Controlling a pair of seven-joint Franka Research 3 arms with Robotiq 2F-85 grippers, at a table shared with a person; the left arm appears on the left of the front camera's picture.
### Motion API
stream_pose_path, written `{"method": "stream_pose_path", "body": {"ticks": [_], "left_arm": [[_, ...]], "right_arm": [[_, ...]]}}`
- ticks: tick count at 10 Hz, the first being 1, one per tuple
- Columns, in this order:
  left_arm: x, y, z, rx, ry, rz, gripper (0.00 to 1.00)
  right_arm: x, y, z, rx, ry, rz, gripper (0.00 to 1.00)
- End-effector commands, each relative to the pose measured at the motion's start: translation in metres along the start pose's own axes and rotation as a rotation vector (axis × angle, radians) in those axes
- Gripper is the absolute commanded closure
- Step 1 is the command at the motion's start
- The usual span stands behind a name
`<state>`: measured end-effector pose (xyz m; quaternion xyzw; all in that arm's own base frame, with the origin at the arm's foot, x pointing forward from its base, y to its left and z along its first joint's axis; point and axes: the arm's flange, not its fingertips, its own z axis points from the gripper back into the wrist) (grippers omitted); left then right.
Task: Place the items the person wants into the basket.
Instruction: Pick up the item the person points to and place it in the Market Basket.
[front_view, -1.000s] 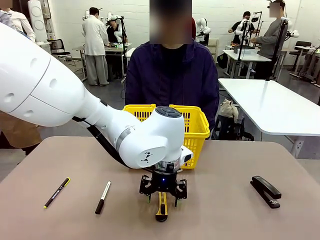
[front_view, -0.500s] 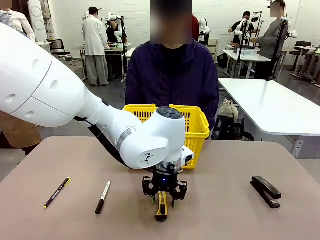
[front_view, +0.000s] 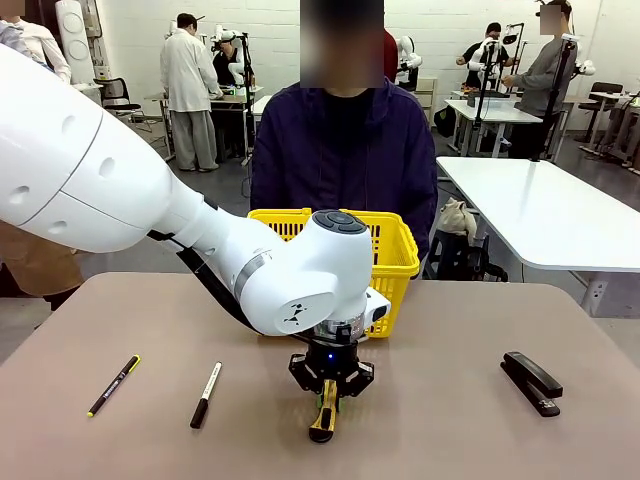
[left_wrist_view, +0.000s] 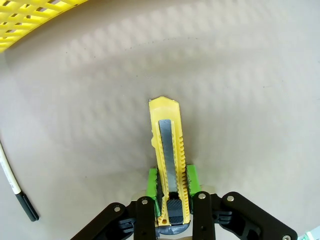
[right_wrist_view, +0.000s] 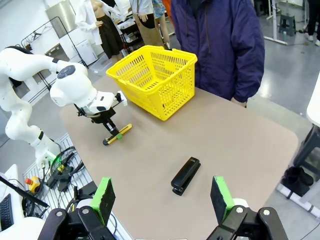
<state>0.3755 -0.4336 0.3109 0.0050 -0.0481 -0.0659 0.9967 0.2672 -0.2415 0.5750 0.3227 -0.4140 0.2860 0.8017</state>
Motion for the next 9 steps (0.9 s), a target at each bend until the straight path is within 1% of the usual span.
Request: {"method": "stream_pose_path", "body": {"ticks": [1,3,4,6,8,9], "left_arm": [[-0.003,0.003,-0.008,0.018,-0.026,0.011,1.00],[-0.006,0.003,-0.005,0.016,-0.015,-0.018,1.00],[-0.013,0.003,0.010,-0.007,-0.012,-0.059,1.00],[-0.046,0.006,0.071,-0.022,-0.053,-0.125,1.00],[-0.080,0.007,0.137,-0.068,-0.014,-0.252,1.00],[-0.096,0.007,0.173,-0.079,-0.023,-0.338,1.00]], "right_arm": [[0.003,-0.002,0.001,0.012,-0.030,0.014,0.00],[0.003,-0.002,0.001,0.012,-0.030,0.014,0.00],[0.003,-0.002,0.001,0.012,-0.030,0.014,0.00],[0.003,-0.002,0.001,0.012,-0.030,0.014,0.00],[0.003,-0.002,0.001,0.012,-0.030,0.014,0.00],[0.003,-0.002,0.001,0.012,-0.030,0.014,0.00]]}}
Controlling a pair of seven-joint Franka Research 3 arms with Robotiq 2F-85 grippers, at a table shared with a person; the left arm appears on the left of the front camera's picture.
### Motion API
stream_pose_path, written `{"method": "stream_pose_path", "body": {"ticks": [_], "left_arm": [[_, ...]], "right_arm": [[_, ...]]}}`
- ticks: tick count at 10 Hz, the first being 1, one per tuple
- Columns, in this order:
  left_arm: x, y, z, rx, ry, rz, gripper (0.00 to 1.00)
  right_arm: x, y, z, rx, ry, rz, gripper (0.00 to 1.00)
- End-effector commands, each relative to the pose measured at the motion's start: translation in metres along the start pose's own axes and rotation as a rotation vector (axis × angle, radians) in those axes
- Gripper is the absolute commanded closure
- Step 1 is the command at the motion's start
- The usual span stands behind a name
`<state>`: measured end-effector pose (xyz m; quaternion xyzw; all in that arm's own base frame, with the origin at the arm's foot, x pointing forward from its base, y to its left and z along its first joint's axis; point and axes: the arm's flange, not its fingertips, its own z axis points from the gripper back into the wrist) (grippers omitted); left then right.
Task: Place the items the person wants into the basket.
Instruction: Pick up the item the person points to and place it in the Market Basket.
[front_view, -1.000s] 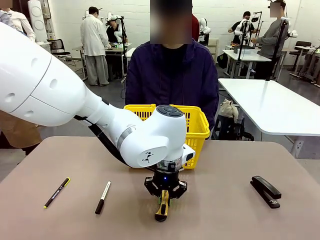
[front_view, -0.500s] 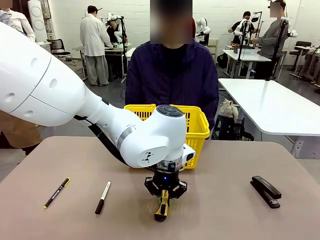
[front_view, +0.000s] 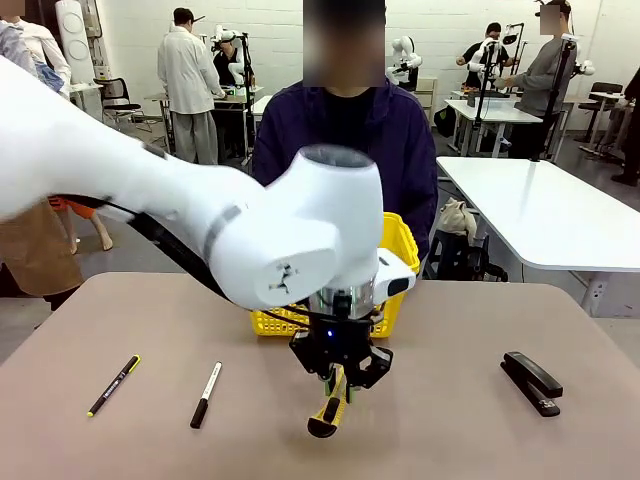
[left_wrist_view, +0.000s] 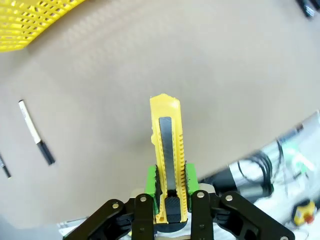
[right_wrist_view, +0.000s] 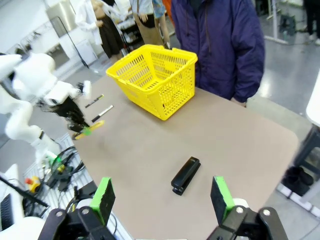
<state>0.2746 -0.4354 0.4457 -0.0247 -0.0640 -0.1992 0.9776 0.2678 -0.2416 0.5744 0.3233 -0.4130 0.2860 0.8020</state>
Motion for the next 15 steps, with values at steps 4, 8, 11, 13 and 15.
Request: {"method": "stream_pose_path", "body": {"ticks": [4,8,11,13,15], "left_arm": [[0.000,0.014,0.127,-0.027,0.054,-0.260,1.00],[0.091,0.048,0.164,-0.016,0.007,-0.287,1.00],[0.130,0.066,0.148,-0.021,0.014,-0.247,1.00],[0.127,0.072,0.146,-0.033,0.013,-0.254,1.00],[0.127,0.072,0.146,-0.033,0.013,-0.254,1.00]], "right_arm": [[0.003,-0.002,0.002,0.011,-0.032,0.015,0.00],[0.003,-0.002,0.002,0.011,-0.032,0.015,0.00],[0.003,-0.002,0.002,0.011,-0.032,0.015,0.00],[0.003,-0.002,0.002,0.011,-0.032,0.015,0.00],[0.003,-0.002,0.002,0.011,-0.032,0.015,0.00]]}}
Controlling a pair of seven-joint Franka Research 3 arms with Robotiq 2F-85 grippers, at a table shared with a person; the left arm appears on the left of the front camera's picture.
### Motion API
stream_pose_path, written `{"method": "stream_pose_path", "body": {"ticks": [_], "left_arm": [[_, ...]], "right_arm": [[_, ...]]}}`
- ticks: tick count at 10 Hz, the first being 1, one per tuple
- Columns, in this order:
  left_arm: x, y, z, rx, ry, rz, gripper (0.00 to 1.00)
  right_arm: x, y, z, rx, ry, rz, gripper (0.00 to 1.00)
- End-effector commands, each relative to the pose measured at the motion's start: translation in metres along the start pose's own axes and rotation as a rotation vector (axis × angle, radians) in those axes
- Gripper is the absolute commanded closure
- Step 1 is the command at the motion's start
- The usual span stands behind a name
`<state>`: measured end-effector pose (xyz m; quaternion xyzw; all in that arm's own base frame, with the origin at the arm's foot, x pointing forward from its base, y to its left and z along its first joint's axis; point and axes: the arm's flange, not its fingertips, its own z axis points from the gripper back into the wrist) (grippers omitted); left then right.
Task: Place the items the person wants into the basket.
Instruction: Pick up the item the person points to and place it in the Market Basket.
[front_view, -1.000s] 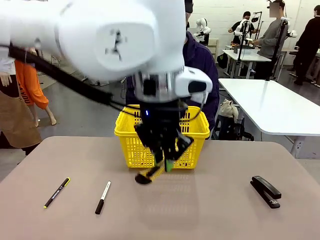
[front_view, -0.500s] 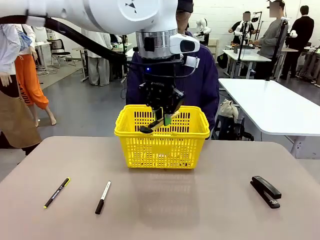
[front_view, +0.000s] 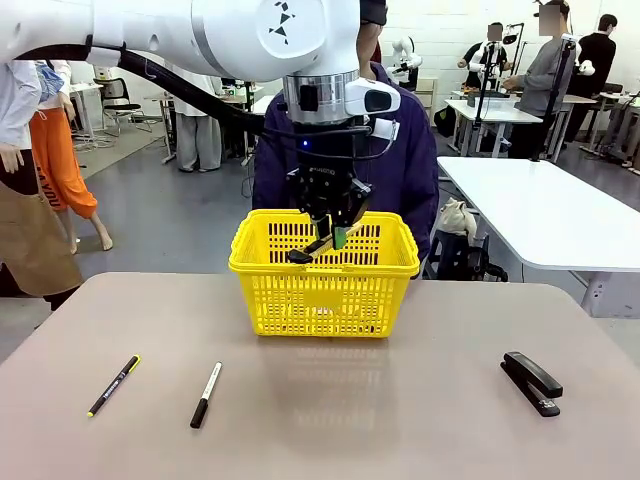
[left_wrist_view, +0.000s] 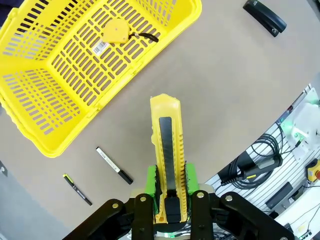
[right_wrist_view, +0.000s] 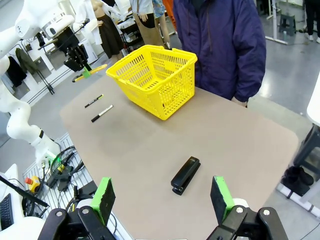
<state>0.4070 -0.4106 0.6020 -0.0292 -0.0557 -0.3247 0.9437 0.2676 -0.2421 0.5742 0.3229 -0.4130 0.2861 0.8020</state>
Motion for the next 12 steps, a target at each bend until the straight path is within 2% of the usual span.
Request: {"method": "stream_pose_path", "body": {"ticks": [1,3,4,5,6,8,10,12], "left_arm": [[-0.006,0.000,0.004,-0.003,-0.003,0.005,1.00],[-0.006,0.000,0.004,-0.003,-0.003,0.005,1.00],[-0.001,-0.001,0.002,0.001,-0.003,-0.001,0.74],[0.015,0.028,0.001,-0.007,-0.003,-0.132,0.74],[0.040,0.064,-0.003,0.017,0.024,-0.117,0.74],[0.072,0.133,-0.007,-0.021,-0.006,-0.170,0.74],[0.086,0.163,-0.027,-0.020,-0.035,-0.174,0.74],[0.094,0.170,-0.066,0.039,-0.035,-0.173,0.74]], "right_arm": [[0.003,-0.001,0.001,0.011,-0.032,0.014,0.00],[0.003,-0.001,0.001,0.011,-0.032,0.014,0.00],[0.003,-0.001,0.001,0.011,-0.032,0.014,0.00],[0.003,-0.001,0.001,0.011,-0.032,0.014,0.00],[0.003,-0.001,0.001,0.011,-0.032,0.014,0.00],[0.003,-0.001,0.001,0.011,-0.032,0.014,0.00],[0.003,-0.001,0.001,0.011,-0.032,0.014,0.00],[0.003,-0.001,0.001,0.011,-0.032,0.014,0.00]]}}
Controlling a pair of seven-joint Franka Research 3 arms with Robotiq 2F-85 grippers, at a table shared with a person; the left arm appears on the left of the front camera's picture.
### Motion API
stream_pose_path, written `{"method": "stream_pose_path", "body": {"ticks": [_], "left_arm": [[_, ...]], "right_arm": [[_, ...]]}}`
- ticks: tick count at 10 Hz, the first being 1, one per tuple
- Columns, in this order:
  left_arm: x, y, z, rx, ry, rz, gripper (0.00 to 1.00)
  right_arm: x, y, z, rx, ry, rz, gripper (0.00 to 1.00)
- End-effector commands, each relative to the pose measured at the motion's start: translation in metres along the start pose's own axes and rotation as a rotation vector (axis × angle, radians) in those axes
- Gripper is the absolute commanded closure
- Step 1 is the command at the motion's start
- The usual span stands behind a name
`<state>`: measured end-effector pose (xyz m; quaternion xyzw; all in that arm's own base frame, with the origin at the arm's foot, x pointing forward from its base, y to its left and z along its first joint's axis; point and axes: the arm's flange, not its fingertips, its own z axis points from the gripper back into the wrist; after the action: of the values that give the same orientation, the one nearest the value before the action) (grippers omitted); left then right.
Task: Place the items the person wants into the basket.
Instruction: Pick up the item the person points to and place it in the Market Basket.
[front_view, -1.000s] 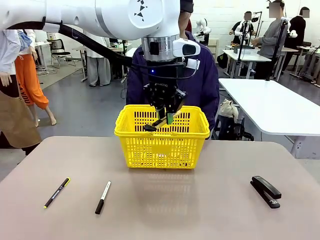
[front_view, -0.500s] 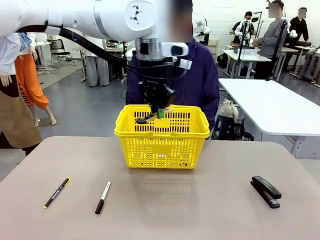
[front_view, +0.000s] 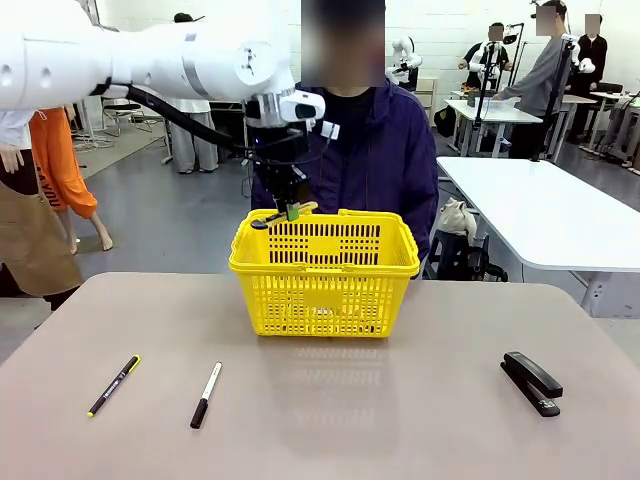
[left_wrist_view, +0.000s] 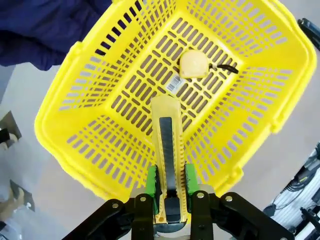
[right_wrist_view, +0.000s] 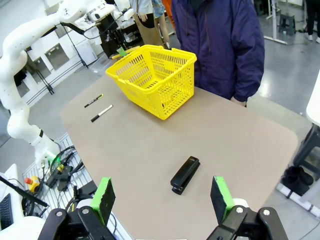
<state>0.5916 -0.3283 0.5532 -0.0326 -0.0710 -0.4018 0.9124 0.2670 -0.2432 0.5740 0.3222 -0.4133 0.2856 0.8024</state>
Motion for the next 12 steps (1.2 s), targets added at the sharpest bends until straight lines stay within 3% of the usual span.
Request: {"method": "stream_pose_path", "body": {"ticks": [1,5,12], "left_arm": [[0.009,-0.009,-0.025,0.051,-0.020,-0.015,0.74],[0.020,-0.017,-0.076,0.160,-0.022,-0.033,0.74],[0.032,-0.020,-0.116,0.090,0.048,-0.104,0.72]], "right_arm": [[0.004,-0.001,0.000,0.013,-0.032,0.015,0.00],[0.004,-0.001,0.000,0.013,-0.032,0.015,0.00],[0.004,-0.001,0.000,0.013,-0.032,0.015,0.00]]}}
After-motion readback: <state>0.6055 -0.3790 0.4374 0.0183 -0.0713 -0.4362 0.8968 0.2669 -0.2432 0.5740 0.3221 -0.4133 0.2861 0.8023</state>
